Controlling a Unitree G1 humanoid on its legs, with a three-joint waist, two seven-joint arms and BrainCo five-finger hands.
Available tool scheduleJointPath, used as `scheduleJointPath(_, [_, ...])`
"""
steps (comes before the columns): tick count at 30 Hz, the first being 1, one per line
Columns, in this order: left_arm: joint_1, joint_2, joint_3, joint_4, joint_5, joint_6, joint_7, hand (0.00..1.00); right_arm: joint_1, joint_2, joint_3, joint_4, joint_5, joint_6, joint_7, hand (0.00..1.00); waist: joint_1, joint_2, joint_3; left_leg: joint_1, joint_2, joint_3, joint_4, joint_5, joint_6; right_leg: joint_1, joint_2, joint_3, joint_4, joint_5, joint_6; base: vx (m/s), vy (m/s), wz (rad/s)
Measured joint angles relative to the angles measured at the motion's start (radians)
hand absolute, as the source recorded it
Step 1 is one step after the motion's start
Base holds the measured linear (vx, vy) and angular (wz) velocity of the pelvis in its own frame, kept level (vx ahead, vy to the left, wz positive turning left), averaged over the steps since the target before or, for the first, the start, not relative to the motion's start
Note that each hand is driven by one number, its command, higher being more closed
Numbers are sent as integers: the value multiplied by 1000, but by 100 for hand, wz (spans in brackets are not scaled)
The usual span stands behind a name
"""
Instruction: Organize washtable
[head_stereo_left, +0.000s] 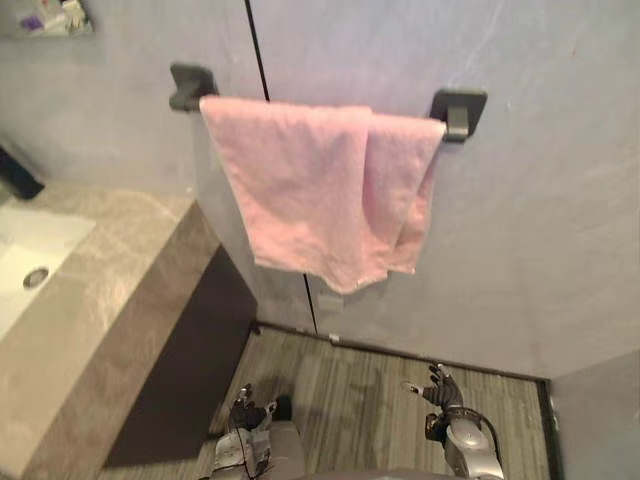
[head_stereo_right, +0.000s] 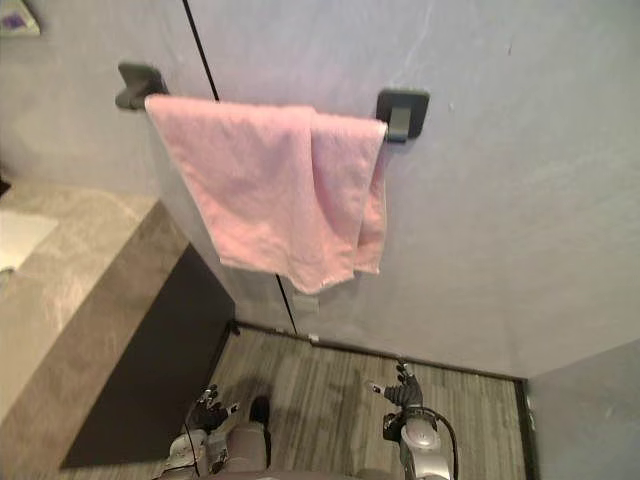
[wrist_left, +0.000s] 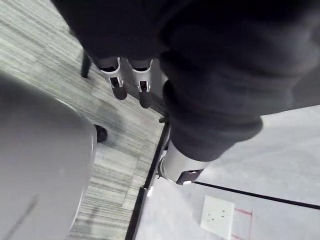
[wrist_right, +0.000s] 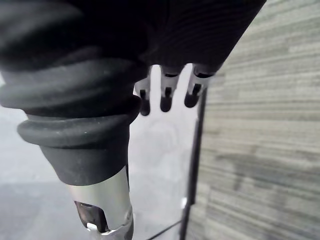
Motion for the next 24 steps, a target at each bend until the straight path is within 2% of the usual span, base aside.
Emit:
scheduleJointPath(1, [-1,10,1,1,0,4,1,0,0,3,-3,18,0,1,-3,0,-6,-1,9,9,1,45,36,-43,-14,-2,2,-41,6,10,-25,-400,-249,75])
scheduleJointPath(2, [2,12,5,-1,-3,3,1,0,1,1,-12,22,1,2,-7,0,-8,-13,16,-3,-10,53,112,-120,-13,-9,-5,-63,7,16,-43,-310,-167,45])
scheduleJointPath(4, [-3,16,7,2,-1,1,0,0,-7,-3,-39,28,1,2,-21,0,-14,-29,29,-17,-67,54,362,-300,34,-44,-55,-81,15,37,-71,-293,-88,16])
scheduleJointPath(5, [-3,13,4,17,0,3,0,0,-3,-9,-40,28,1,1,-21,0,-21,-23,25,-8,-67,67,444,-361,36,-58,-64,-90,8,53,-74,-319,-21,11])
scheduleJointPath(6, [-10,7,4,44,0,8,0,0,14,-14,-49,36,1,1,-20,0,-22,-3,18,25,-56,83,532,-435,35,-70,-66,-104,2,68,-73,-238,22,16])
scheduleJointPath(7, [-14,6,4,55,1,12,-1,0,23,-15,-54,46,1,2,-21,0,-23,6,15,51,-47,93,568,-469,33,-72,-66,-114,0,73,-72,-198,70,40])
scheduleJointPath(8, [-19,1,4,71,1,15,-2,0,41,-15,-70,71,2,5,-20,0,-33,19,12,115,-30,102,608,-523,21,-72,-66,-146,-1,79,-73,-174,86,75])
scheduleJointPath(9, [-20,-2,1,88,3,16,-4,0,41,-12,-85,106,2,8,-21,0,-57,29,6,187,-16,111,578,-555,8,-74,-67,-183,-4,88,-70,-168,96,86])
scheduleJointPath(10, [-21,-2,-9,97,5,17,-5,0,39,-9,-93,118,3,10,-21,0,-71,33,2,219,-13,124,525,-565,-5,-77,-68,-198,-6,94,-63,-149,122,92])
scheduleJointPath(11, [-29,-3,-32,110,14,19,-7,0,33,-3,-103,126,6,10,-21,0,-87,52,-11,267,-24,136,377,-574,-23,-97,-72,-220,-13,108,-53,-204,192,91])
scheduleJointPath(12, [-40,-8,-59,120,32,24,-14,0,20,-8,-126,141,13,10,-20,0,-105,61,-18,316,-53,150,158,-552,-10,-127,-67,-241,-56,150,-37,-208,200,80])
scheduleJointPath(13, [-41,-5,-67,121,41,25,-20,0,14,-5,-126,150,13,10,-19,0,-106,61,-17,330,-65,148,88,-532,-1,-133,-65,-244,-81,171,-32,-225,190,48])
scheduleJointPath(14, [-38,2,-78,123,43,26,-26,0,5,6,-126,162,13,11,-19,0,-97,50,-19,338,-83,149,24,-479,7,-129,-65,-240,-137,219,-26,-132,103,13])
scheduleJointPath(16, [-29,12,-78,129,45,26,-26,0,-4,8,-123,177,13,11,-18,0,-95,52,-18,345,-97,149,2,-461,20,-106,-64,-236,-194,264,-16,-115,90,0])
scheduleJointPath(18, [-12,22,-78,150,53,25,-26,0,0,6,-109,175,13,10,-17,0,-102,59,-19,349,-117,130,-10,-451,36,-93,-67,-217,-193,279,-9,-175,90,7])
scheduleJointPath(19, [-11,22,-78,154,61,26,-26,0,0,4,-110,172,13,9,-17,0,-107,61,-18,345,-119,116,-14,-449,39,-103,-64,-167,-173,279,-10,-157,103,36])
scheduleJointPath(20, [-12,26,-78,156,66,26,-26,0,-2,1,-111,169,13,9,-16,0,-112,61,-19,336,-125,92,-13,-444,47,-122,-52,-61,-148,279,-10,-100,141,69])
scheduleJointPath(21, [-11,36,-77,156,71,25,-26,0,8,1,-111,170,13,9,-16,0,-118,52,-21,320,-139,50,-12,-433,56,-134,-43,81,-130,266,2,-88,141,85])
scheduleJointPath(22, [-9,41,-75,156,74,25,-26,0,17,3,-111,170,13,9,-16,0,-123,50,-21,312,-145,25,-12,-423,59,-135,-47,127,-129,251,19,-65,60,110])
scheduleJointPath(23, [-9,42,-64,160,78,26,-25,0,24,5,-109,172,24,9,-16,0,-124,29,-29,300,-164,-19,-22,-405,57,-133,-60,137,-126,230,37,-73,-62,122])
scheduleJointPath(24, [-8,36,-50,158,78,25,-25,0,25,4,-108,173,28,9,-16,0,-119,34,-29,293,-169,-56,-51,-369,53,-134,-75,79,-115,221,34,-62,-69,119])
